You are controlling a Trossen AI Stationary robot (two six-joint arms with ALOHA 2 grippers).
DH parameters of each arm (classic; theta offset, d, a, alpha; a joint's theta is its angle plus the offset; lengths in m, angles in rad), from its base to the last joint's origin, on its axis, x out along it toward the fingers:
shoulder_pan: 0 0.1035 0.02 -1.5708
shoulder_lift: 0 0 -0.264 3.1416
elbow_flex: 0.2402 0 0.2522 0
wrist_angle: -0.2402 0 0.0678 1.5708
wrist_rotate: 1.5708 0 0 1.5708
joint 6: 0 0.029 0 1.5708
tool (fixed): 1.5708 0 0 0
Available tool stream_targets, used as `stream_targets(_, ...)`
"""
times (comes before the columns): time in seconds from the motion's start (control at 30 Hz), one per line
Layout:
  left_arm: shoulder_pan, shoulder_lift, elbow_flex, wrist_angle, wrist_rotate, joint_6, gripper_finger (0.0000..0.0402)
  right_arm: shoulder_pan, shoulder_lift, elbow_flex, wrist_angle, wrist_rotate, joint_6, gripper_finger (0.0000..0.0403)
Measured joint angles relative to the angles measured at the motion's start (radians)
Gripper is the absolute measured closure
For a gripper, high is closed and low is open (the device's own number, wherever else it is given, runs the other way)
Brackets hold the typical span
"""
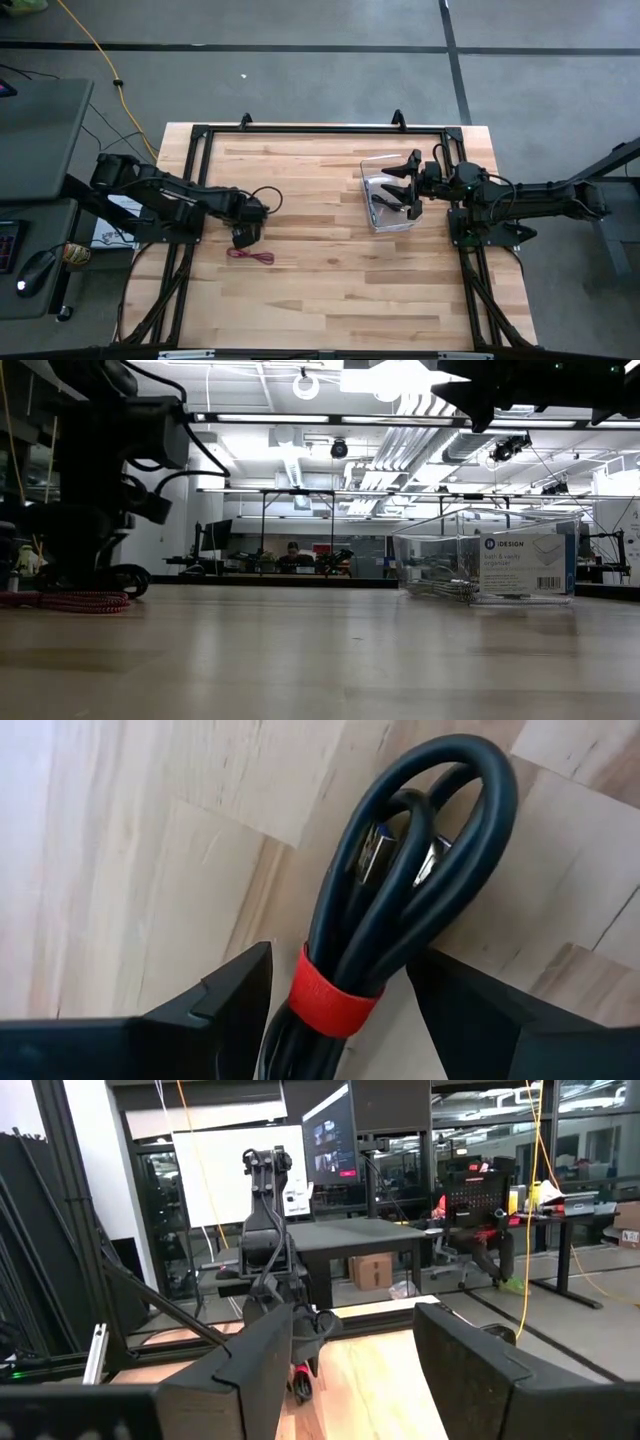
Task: Pick and place USB-C Cables
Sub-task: Put the orange cable charger into the transparent bin
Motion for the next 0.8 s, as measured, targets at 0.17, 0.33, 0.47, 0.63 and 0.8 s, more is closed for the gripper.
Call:
stream_targets(0.17,0.001,-0.005,-0.003,0.005,0.01,0.008,0.0179,0.0,0.0,0.0,-0.005,0.0,0.006,0.0201)
stream_targets(0.33,0.001,-0.006,-0.003,0.006,0.018,-0.015,0.0193,0.0,0.0,0.0,-0.005,0.0,0.005,0.0201)
stream_targets(0.47,0.0,-0.006,-0.004,0.011,0.033,-0.041,0.0246,0.0,0.0,0.0,-0.005,0.0,0.005,0.0201)
stream_targets(0.63,-0.001,-0.003,0.015,0.0,0.05,-0.048,0.0345,0.0,0.0,0.0,-0.005,0.0,0.005,0.0201)
stream_targets(0.8,-0.001,0.0,0.063,-0.007,0.047,-0.029,0.0386,0.0,0.0,0.0,-0.005,0.0,0.006,0.0201)
